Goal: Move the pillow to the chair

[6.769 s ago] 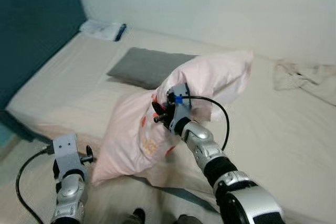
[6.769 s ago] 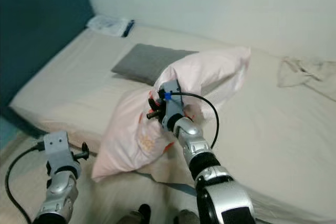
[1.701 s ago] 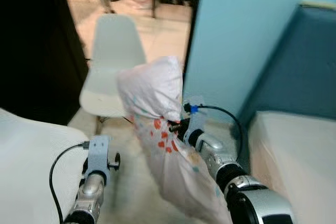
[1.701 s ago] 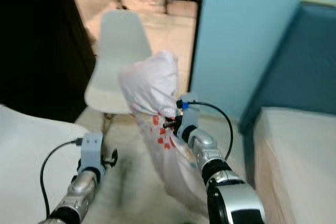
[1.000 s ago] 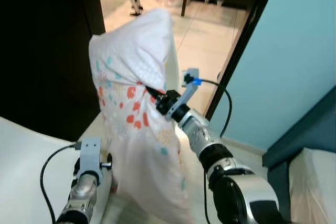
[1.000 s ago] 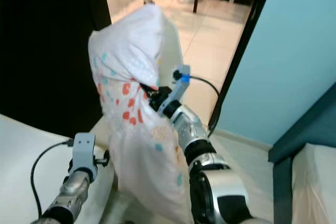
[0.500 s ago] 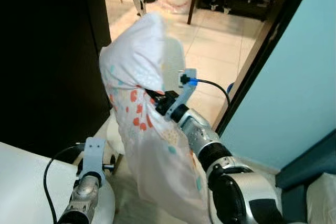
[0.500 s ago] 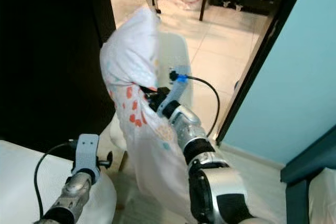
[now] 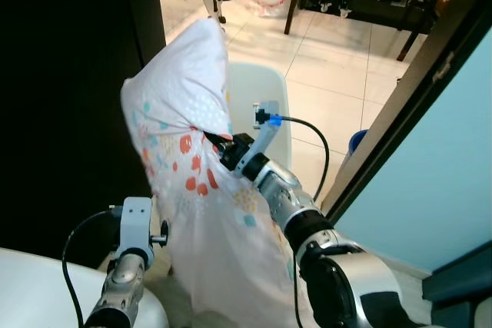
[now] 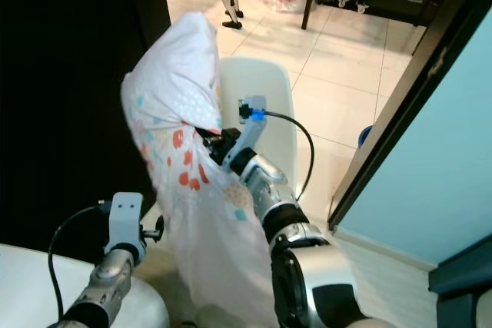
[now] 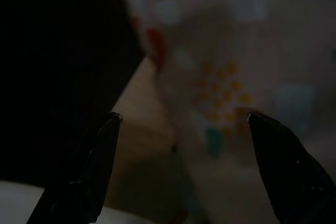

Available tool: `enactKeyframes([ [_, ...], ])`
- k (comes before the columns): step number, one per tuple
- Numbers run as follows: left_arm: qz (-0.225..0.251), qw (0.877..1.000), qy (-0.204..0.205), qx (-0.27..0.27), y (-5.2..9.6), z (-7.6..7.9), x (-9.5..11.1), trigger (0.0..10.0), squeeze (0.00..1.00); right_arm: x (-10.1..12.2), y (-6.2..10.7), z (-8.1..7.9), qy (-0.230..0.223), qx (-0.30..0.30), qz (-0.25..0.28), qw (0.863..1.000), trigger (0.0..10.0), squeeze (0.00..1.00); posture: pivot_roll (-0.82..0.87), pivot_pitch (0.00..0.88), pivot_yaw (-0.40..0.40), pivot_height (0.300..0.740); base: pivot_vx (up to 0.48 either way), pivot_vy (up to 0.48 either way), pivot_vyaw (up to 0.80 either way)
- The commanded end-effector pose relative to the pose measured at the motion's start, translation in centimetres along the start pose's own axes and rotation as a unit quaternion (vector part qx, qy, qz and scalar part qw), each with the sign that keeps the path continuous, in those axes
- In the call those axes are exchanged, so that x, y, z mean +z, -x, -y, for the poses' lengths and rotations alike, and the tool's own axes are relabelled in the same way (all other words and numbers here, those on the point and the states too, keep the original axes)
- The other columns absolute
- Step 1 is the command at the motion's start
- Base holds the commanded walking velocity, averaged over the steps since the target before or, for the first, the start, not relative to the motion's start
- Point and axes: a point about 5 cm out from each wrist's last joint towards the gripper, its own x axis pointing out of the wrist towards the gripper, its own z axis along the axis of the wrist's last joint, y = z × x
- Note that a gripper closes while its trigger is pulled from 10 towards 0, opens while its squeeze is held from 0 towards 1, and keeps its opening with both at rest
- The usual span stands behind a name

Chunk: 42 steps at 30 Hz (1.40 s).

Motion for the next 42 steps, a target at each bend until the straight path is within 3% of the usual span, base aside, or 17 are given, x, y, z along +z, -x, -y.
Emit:
enactKeyframes([
  [1, -0.012, 1.000, 0.005, -0.006, 0.3, 0.3, -0.7, 10.0, 0.00, 0.9, -0.4, -0.4, 0.020, 0.016, 0.022, 0.999, 10.0, 0.00, 0.01, 0.100, -0.037, 0.740, 0.000, 0.000, 0.00],
  [7, -0.014, 1.000, 0.009, 0.001, 0.2, 0.2, -0.6, 10.0, 0.00, -0.1, -0.6, -1.0, 0.069, 0.023, -0.013, 0.997, 10.0, 0.00, 0.00, 0.107, -0.036, 0.740, 0.000, -0.434, 0.00],
  [10, -0.010, 1.000, 0.014, 0.006, 0.1, 0.2, -0.4, 10.0, 0.00, -1.7, -0.6, -1.7, 0.126, 0.028, -0.062, 0.990, 10.0, 0.00, 0.01, 0.110, -0.041, 0.740, 0.000, -0.136, 0.00],
  [14, -0.010, 1.000, 0.019, 0.008, 0.2, 0.2, -0.4, 10.0, 0.00, -2.7, -0.9, -2.4, 0.170, 0.041, -0.094, 0.980, 10.0, 0.00, 0.01, 0.113, -0.044, 0.740, 0.000, 0.000, 0.00],
  [23, -0.012, 1.000, 0.021, 0.008, 0.2, 0.3, -0.5, 10.0, 0.00, -1.9, -2.8, -3.8, 0.228, 0.042, -0.110, 0.966, 10.0, 0.00, 0.02, 0.122, -0.055, 0.740, 0.000, 0.000, 0.00],
  [31, -0.006, 1.000, 0.021, 0.009, 0.3, 0.3, -0.5, 10.0, 0.00, -1.1, -3.6, -4.3, 0.210, 0.050, -0.104, 0.971, 10.0, 0.00, 0.02, 0.122, -0.060, 0.740, 0.000, 0.000, 0.00],
  [42, -0.008, 1.000, 0.006, 0.002, 0.4, 0.4, -0.7, 10.0, 0.00, -2.2, -3.0, -4.3, 0.188, 0.055, -0.105, 0.975, 10.0, 0.00, 0.02, 0.095, -0.048, 0.740, 0.000, 0.000, 0.00],
])
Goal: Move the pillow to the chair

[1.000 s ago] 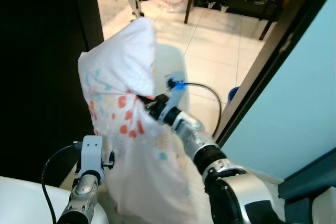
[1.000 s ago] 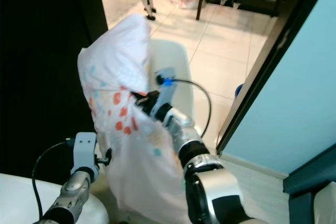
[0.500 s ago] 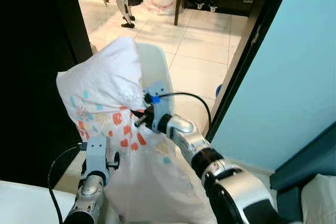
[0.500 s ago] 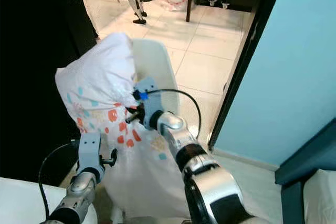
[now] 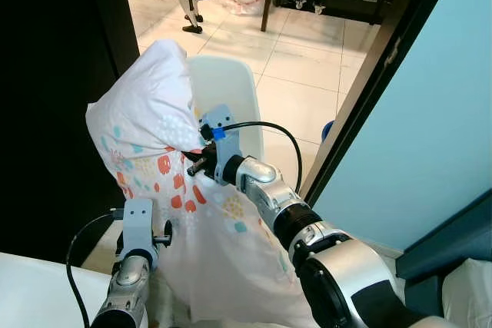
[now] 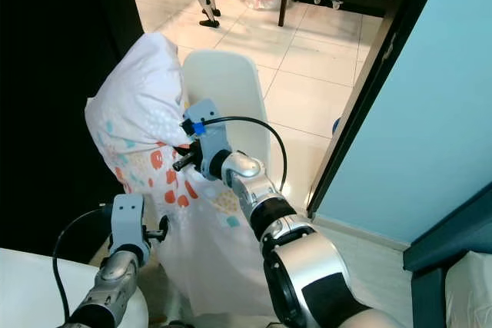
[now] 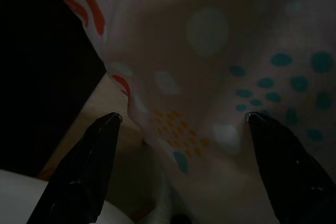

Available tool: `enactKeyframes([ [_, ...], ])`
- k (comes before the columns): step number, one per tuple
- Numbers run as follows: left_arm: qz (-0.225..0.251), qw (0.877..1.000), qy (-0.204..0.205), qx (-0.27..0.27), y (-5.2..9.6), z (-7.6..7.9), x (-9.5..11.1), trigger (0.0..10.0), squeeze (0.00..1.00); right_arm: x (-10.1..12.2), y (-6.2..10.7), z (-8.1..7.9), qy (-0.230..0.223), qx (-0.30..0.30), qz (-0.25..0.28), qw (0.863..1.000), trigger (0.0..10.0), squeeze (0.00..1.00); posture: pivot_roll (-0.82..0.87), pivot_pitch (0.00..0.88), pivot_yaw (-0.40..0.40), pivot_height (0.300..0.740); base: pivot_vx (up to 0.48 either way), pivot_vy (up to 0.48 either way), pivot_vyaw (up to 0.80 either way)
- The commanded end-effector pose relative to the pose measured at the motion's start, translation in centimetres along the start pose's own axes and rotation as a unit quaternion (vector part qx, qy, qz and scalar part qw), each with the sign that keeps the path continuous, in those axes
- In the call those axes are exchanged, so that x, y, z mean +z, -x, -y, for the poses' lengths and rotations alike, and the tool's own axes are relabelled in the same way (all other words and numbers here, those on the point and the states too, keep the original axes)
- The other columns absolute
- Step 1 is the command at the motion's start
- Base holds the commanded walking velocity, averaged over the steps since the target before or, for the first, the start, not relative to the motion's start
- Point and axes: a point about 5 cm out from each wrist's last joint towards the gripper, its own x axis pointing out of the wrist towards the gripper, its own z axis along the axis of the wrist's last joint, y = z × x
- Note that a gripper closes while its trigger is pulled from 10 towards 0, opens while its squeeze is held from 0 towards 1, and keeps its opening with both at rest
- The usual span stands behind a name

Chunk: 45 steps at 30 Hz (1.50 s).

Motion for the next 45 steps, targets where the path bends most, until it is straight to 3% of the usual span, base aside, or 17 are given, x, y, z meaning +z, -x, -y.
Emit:
enactKeyframes([
  [1, -0.005, 1.000, -0.015, -0.003, 0.2, -0.2, -0.4, 10.0, 0.00, 0.5, -0.5, -0.8, -0.024, 0.010, 0.036, 0.999, 10.0, 0.00, 0.02, 0.090, -0.053, 0.740, 0.262, 0.000, 0.00],
  [10, 0.004, 1.000, -0.001, 0.008, 0.1, -0.5, 0.1, 10.0, 0.00, 2.1, -0.6, -0.5, -0.039, 0.023, 0.071, 0.996, 10.0, 0.00, 0.02, 0.089, -0.055, 0.740, 0.283, 0.000, 0.00],
  [12, 0.006, 1.000, 0.007, 0.014, 0.2, -0.7, 0.0, 10.0, 0.00, 3.5, -0.7, -0.6, -0.075, 0.056, 0.113, 0.989, 10.0, 0.00, 0.02, 0.080, -0.056, 0.740, 0.309, 0.000, 0.00],
  [16, 0.005, 1.000, 0.009, 0.016, 0.2, -0.8, 0.0, 10.0, 0.00, 5.0, -0.8, -0.6, -0.086, 0.081, 0.147, 0.982, 10.0, 0.00, 0.02, 0.090, -0.059, 0.740, 0.324, 0.000, 0.00],
  [19, 0.015, 0.999, 0.022, 0.022, 0.1, -1.0, 0.5, 10.0, 0.00, 7.2, -0.7, 0.6, -0.126, 0.057, 0.195, 0.971, 10.0, 0.00, 0.03, 0.088, -0.063, 0.740, 0.340, 0.000, 0.00],
  [24, 0.019, 1.000, 0.011, 0.014, -0.2, -0.7, 1.0, 10.0, 0.00, 8.6, -0.7, 1.4, -0.117, 0.032, 0.206, 0.971, 10.0, 0.00, 0.02, 0.109, -0.064, 0.740, 0.365, 0.000, 0.00],
  [28, 0.024, 1.000, 0.010, 0.010, -0.3, -0.4, 1.3, 10.0, 0.00, 8.2, -0.6, 1.5, -0.116, 0.029, 0.193, 0.974, 10.0, 0.00, 0.03, 0.109, -0.068, 0.740, 0.376, 0.000, 0.00],
  [31, 0.024, 1.000, 0.011, 0.015, -0.3, -0.7, 1.3, 10.0, 0.00, 6.3, -0.7, 1.1, -0.095, 0.023, 0.152, 0.984, 10.0, 0.00, 0.03, 0.134, -0.066, 0.740, 0.376, 0.000, 0.00],
  [35, 0.024, 0.999, 0.014, 0.018, -0.2, -0.8, 1.3, 10.0, 0.00, 5.4, -0.7, 0.9, -0.102, 0.023, 0.137, 0.985, 10.0, 0.00, 0.03, 0.130, -0.068, 0.740, 0.368, 0.000, 0.00],
  [42, 0.025, 1.000, 0.009, 0.015, -0.2, -0.9, 1.3, 10.0, 0.00, 4.3, -1.4, -1.4, -0.118, 0.101, 0.120, 0.981, 10.0, 0.00, 0.03, 0.144, -0.052, 0.740, 0.375, 0.000, 0.00],
  [45, 0.030, 0.999, 0.007, 0.015, -0.2, -0.9, 1.5, 10.0, 0.00, 3.4, -1.8, -2.0, -0.094, 0.069, 0.090, 0.989, 10.0, 0.00, 0.04, 0.153, -0.050, 0.740, 0.339, 0.000, 0.00],
])
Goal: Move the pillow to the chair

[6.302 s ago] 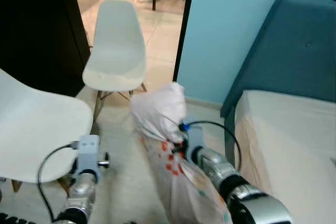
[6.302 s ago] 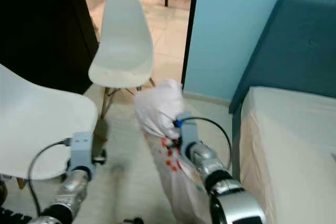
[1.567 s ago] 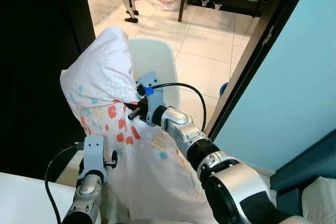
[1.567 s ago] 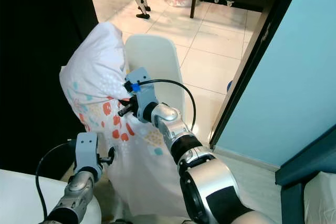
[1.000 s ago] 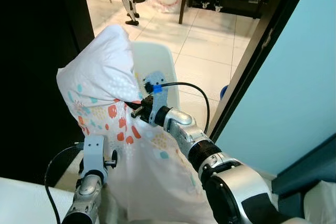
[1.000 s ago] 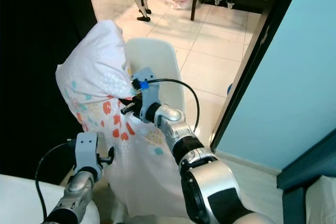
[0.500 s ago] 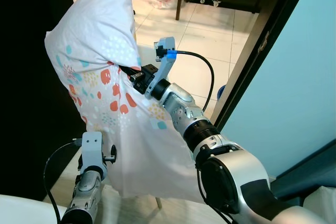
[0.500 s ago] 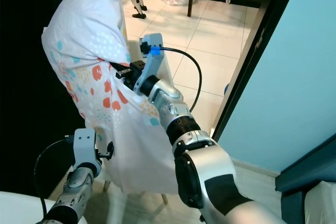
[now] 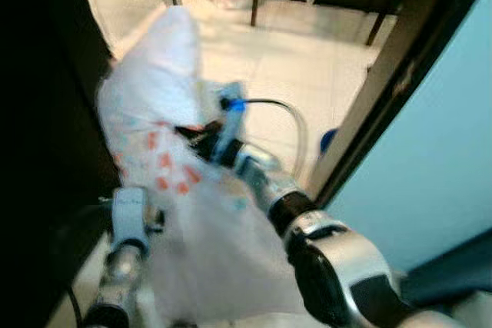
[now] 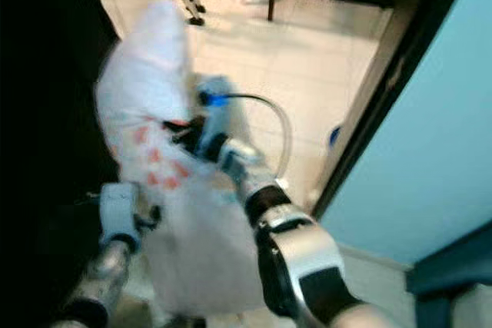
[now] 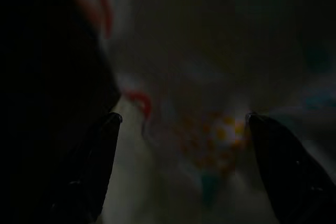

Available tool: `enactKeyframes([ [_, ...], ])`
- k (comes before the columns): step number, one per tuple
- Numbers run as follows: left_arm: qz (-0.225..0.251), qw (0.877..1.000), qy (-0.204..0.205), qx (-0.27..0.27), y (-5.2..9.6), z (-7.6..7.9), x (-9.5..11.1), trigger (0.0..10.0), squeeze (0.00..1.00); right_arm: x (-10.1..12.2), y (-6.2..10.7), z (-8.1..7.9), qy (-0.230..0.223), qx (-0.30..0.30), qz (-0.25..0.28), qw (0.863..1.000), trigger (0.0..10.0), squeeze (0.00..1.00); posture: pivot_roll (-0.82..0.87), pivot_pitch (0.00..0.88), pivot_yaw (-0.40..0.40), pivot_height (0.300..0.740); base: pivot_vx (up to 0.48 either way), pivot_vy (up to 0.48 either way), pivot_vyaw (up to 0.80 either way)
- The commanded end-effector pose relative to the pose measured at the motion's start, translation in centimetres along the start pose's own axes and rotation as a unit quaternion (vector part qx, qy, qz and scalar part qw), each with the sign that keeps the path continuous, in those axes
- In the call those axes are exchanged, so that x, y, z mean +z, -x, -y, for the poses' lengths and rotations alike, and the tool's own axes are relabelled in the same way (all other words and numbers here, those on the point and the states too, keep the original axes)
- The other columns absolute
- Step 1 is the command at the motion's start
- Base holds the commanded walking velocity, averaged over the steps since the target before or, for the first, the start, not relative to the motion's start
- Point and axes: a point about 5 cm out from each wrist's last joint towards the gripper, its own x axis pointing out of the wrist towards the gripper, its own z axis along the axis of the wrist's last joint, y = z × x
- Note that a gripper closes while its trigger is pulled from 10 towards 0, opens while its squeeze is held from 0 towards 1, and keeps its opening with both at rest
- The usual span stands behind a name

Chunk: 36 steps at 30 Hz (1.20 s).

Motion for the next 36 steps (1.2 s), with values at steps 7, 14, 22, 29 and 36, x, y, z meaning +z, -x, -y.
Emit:
enactKeyframes([
  [7, -0.006, 1.000, -0.006, 0.003, 0.5, 0.1, -0.5, 10.0, 0.00, -2.0, -1.1, -2.1, 0.043, 0.010, -0.036, 0.998, 10.0, 0.00, 0.06, 0.176, -0.045, 0.740, 0.000, 0.000, 0.00],
  [14, -0.013, 1.000, -0.019, 0.000, 1.1, 0.3, -1.2, 10.0, 0.00, -3.5, -1.3, -4.1, -0.018, 0.092, -0.037, 0.995, 10.0, 0.00, 0.06, 0.197, -0.040, 0.740, 0.000, 0.000, 0.00],
  [22, -0.007, 0.999, -0.031, -0.001, 1.9, 0.3, -1.2, 10.0, 0.00, 0.5, -3.9, -7.2, -0.069, 0.202, 0.045, 0.976, 10.0, 0.00, 0.09, 0.254, -0.040, 0.740, 0.000, 0.000, 0.00],
  [29, -0.006, 0.999, -0.038, -0.005, 3.0, 0.3, -1.5, 10.0, 0.00, 0.0, -3.8, -5.6, 0.004, 0.112, 0.006, 0.994, 10.0, 0.00, 0.11, 0.279, -0.026, 0.740, 0.000, 0.000, 0.23],
  [36, -0.010, 0.999, -0.043, -0.008, 3.5, 0.1, -1.6, 10.0, 0.00, -1.4, -2.6, -4.2, 0.022, 0.075, -0.025, 0.997, 10.0, 0.00, 0.11, 0.299, -0.016, 0.740, 0.000, 0.000, 0.57],
])
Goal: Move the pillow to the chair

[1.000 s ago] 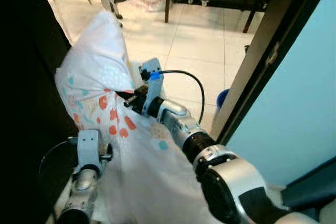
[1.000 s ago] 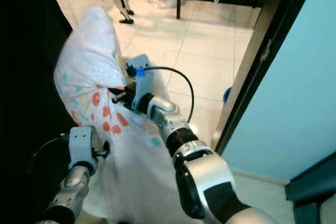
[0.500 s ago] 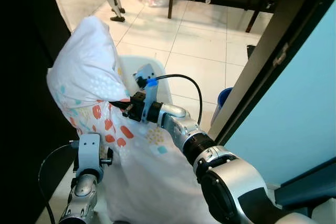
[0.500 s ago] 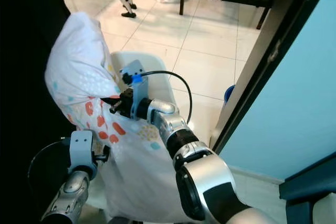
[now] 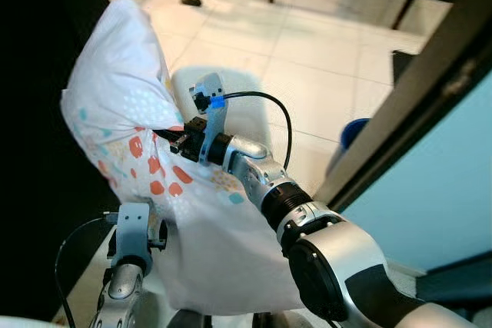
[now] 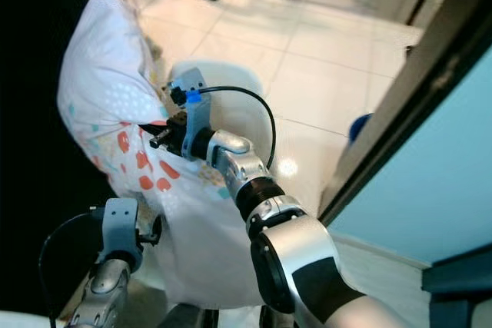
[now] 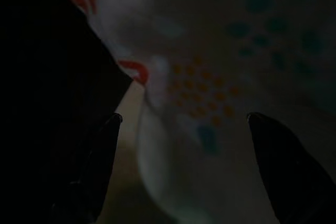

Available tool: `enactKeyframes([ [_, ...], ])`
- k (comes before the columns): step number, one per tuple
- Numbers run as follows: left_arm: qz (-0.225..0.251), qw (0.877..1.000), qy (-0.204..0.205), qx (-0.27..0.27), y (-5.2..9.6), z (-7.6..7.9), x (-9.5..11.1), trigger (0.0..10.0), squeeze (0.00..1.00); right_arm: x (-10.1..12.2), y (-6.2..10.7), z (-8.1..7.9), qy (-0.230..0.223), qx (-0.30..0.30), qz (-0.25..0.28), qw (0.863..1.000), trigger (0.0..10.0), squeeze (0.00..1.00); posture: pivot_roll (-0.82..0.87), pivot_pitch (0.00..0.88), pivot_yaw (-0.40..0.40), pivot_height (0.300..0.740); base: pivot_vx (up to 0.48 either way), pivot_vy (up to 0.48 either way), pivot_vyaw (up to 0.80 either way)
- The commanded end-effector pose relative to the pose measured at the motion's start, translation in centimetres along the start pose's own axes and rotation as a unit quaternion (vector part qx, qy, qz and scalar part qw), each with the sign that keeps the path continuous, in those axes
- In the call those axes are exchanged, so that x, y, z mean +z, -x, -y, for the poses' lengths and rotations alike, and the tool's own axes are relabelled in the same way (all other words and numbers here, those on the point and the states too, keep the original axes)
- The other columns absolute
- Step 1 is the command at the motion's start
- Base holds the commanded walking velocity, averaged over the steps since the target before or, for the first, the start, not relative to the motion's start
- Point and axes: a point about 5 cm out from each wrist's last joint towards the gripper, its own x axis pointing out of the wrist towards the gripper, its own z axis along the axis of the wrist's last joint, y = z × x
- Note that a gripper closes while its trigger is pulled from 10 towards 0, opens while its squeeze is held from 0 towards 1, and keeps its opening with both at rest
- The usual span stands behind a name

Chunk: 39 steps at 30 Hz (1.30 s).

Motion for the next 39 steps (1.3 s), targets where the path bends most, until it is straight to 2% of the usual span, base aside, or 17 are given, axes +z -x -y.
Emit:
enactKeyframes([
  [1, -0.018, 1.000, -0.011, -0.004, 0.5, 0.0, -0.7, 10.0, 0.00, -2.0, -1.2, -2.6, -0.027, 0.029, 0.004, 0.999, 10.0, 0.00, 0.11, 0.297, -0.013, 0.740, 0.000, 0.000, 0.00],
  [6, -0.019, 1.000, -0.013, -0.005, 0.4, -0.2, -0.4, 10.0, 0.00, -2.0, -0.1, -1.0, -0.061, -0.017, 0.026, 0.998, 10.0, 0.00, 0.11, 0.295, -0.005, 0.740, 0.000, 0.000, 0.00],
  [14, -0.018, 1.000, -0.018, -0.018, 0.1, 0.4, 0.2, 10.0, 0.00, -1.5, 0.4, -0.4, -0.052, -0.018, 0.040, 0.998, 10.0, 0.00, 0.10, 0.286, 0.001, 0.740, 0.000, 0.000, 0.53],
  [19, -0.015, 0.999, -0.015, -0.026, -0.2, 0.7, 0.6, 10.0, 0.00, -1.7, 0.4, -0.4, -0.045, -0.028, 0.029, 0.998, 10.0, 0.00, 0.10, 0.283, 0.001, 0.740, 0.000, 0.000, 0.77],
  [21, -0.016, 0.999, -0.014, -0.033, -0.3, 1.0, 0.7, 10.0, 0.00, -1.9, 0.5, 0.1, -0.042, -0.064, 0.019, 0.997, 10.0, 0.00, 0.10, 0.274, 0.001, 0.740, 0.000, 0.000, 0.77],
  [22, -0.016, 0.999, -0.014, -0.033, -0.3, 1.0, 0.7, 10.0, 0.00, -1.9, 0.5, 0.1, -0.042, -0.064, 0.019, 0.997, 10.0, 0.00, 0.10, 0.274, 0.001, 0.740, 0.000, 0.000, 0.77],
  [23, -0.018, 0.999, -0.014, -0.040, -0.3, 1.3, 0.7, 10.0, 0.00, -2.1, 0.8, 0.8, -0.050, -0.117, 0.011, 0.992, 10.0, 0.00, 0.10, 0.273, 0.000, 0.740, 0.000, 0.000, 0.00],
  [25, -0.023, 0.998, -0.019, -0.047, -0.3, 1.5, 0.7, 10.0, 0.00, -2.3, 1.1, 1.3, -0.056, -0.143, 0.005, 0.988, 10.0, 0.00, 0.10, 0.271, -0.001, 0.740, 0.000, -0.223, 0.00],
  [29, -0.023, 0.999, -0.014, -0.043, -0.4, 1.7, 0.7, 10.0, 0.00, -2.6, 1.5, 1.6, -0.051, -0.151, -0.002, 0.987, 10.0, 0.00, 0.09, 0.269, -0.001, 0.740, 0.000, -0.440, 0.00],
  [33, -0.022, 0.999, -0.007, -0.031, -0.5, 1.5, 0.8, 10.0, 0.00, -2.8, 1.7, 1.7, -0.048, -0.157, -0.007, 0.986, 10.0, 0.00, 0.09, 0.268, -0.007, 0.740, 0.000, 0.000, 0.00],
  [39, -0.024, 0.999, -0.006, -0.026, -0.6, 1.4, 0.9, 10.0, 0.00, -4.3, 2.3, 1.7, -0.023, -0.167, -0.054, 0.984, 10.0, 0.00, 0.09, 0.276, -0.012, 0.735, 0.000, 0.000, 0.00],
])
